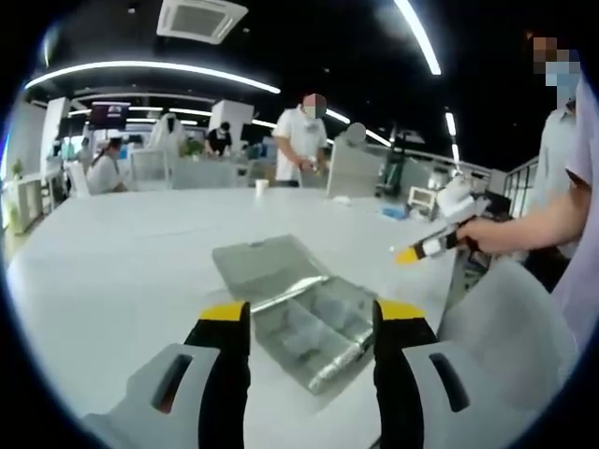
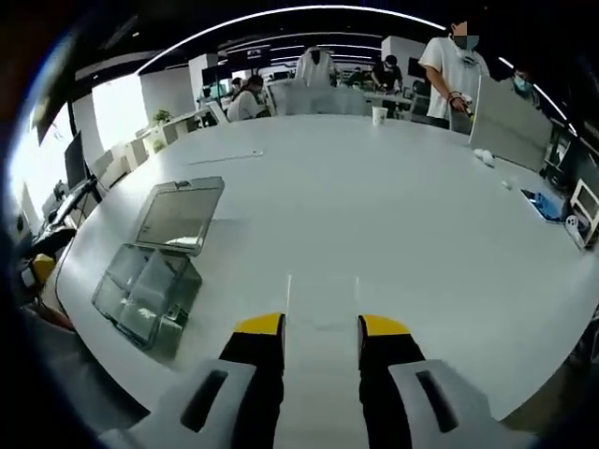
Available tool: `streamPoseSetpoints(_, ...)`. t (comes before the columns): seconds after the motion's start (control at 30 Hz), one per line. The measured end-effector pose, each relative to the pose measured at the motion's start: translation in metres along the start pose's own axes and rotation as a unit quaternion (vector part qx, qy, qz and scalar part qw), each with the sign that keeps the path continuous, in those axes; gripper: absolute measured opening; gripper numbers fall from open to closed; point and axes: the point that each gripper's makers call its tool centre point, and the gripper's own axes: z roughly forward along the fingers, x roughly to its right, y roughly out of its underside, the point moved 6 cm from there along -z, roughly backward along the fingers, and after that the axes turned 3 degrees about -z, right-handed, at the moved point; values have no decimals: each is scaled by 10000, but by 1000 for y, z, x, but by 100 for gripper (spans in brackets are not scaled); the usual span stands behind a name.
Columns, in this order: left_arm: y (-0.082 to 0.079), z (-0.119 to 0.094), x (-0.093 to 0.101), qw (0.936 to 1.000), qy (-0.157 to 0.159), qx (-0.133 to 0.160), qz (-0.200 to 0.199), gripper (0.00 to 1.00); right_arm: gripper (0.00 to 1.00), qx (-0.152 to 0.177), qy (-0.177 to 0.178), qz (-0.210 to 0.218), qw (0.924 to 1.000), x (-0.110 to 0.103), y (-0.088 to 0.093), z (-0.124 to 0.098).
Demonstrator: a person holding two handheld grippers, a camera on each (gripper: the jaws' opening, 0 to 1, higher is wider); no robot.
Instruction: Insert the divider into the dual guide fixture by aligning both edges with the guide slots and pushing it downward to the bottom, including one-sided entry, uneven engagement, binding, and posture correction.
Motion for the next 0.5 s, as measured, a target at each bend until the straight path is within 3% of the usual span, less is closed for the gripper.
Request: streamPoseSetpoints(0.5, -1, 0, 0, 10000, 1, 9, 7, 51, 26, 664, -296, -99, 9973, -27, -26, -17)
